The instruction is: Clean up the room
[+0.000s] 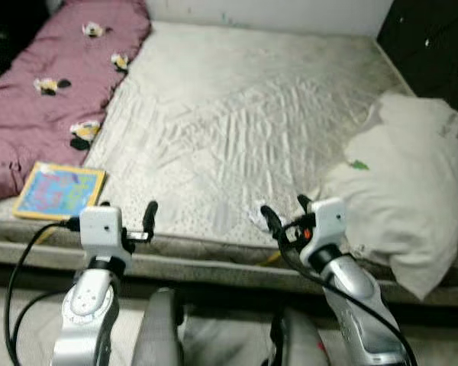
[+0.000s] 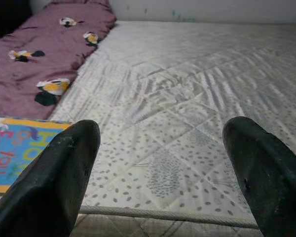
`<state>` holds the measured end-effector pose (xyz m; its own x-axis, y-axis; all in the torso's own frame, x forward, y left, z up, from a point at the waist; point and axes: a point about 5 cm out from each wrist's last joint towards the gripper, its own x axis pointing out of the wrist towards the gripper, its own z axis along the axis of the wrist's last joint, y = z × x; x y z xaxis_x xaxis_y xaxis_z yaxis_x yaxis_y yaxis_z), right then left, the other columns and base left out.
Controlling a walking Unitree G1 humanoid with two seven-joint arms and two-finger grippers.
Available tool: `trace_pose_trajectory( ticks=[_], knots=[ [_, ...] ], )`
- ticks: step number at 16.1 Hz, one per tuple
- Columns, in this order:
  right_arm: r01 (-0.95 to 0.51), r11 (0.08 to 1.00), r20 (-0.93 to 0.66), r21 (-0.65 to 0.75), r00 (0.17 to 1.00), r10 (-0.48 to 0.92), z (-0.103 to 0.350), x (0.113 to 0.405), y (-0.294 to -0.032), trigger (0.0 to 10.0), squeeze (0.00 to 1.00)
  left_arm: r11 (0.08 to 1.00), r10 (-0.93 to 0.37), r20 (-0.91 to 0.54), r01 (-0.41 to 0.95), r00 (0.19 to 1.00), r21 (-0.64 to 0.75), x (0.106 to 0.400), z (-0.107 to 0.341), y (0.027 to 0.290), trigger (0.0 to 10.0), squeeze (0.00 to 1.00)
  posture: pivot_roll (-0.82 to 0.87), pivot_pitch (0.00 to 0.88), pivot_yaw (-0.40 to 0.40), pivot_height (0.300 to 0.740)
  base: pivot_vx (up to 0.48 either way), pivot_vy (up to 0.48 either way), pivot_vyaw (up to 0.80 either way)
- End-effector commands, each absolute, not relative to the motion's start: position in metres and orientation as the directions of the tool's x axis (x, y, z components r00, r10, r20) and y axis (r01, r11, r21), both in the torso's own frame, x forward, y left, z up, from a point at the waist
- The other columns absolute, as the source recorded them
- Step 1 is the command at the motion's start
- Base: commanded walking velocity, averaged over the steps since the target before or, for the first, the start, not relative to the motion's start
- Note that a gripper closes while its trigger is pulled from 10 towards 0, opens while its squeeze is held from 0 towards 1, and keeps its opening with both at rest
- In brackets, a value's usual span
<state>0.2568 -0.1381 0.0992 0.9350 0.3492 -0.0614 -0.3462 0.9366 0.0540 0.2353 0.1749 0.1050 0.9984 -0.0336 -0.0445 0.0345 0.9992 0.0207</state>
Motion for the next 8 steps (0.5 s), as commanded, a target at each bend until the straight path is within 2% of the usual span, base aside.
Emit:
trace_pose_trajectory(
  ticks=[1, 4, 8],
  knots=[
    [-0.343, 0.938, -0.056, 0.057, 0.937, 0.346, 0.101, 0.258, -0.140, 10.0, 0.00, 0.999, -0.052, -0.035, 0.053, 0.998, 0.013, 0.235, 0.108, 0.173, 10.0, 0.00, -0.02, 0.072, -0.060, 0.607, 0.322, 0.000, 0.00],
    [-0.342, 0.938, -0.057, 0.059, 0.937, 0.346, 0.101, 0.258, -0.140, 10.0, 0.00, 0.999, -0.050, -0.044, 0.050, 0.998, 0.009, 0.235, 0.107, 0.173, 10.0, 0.00, -0.02, 0.073, -0.059, 0.607, 0.305, 0.000, 0.00],
    [-0.353, 0.931, -0.062, 0.088, 0.931, 0.359, 0.103, 0.269, -0.135, 10.0, 0.00, 1.000, -0.025, -0.066, 0.026, 0.998, 0.015, 0.237, 0.106, 0.176, 10.0, 0.00, 0.01, 0.098, -0.063, 0.607, 0.000, 0.000, 0.00]
  ],
)
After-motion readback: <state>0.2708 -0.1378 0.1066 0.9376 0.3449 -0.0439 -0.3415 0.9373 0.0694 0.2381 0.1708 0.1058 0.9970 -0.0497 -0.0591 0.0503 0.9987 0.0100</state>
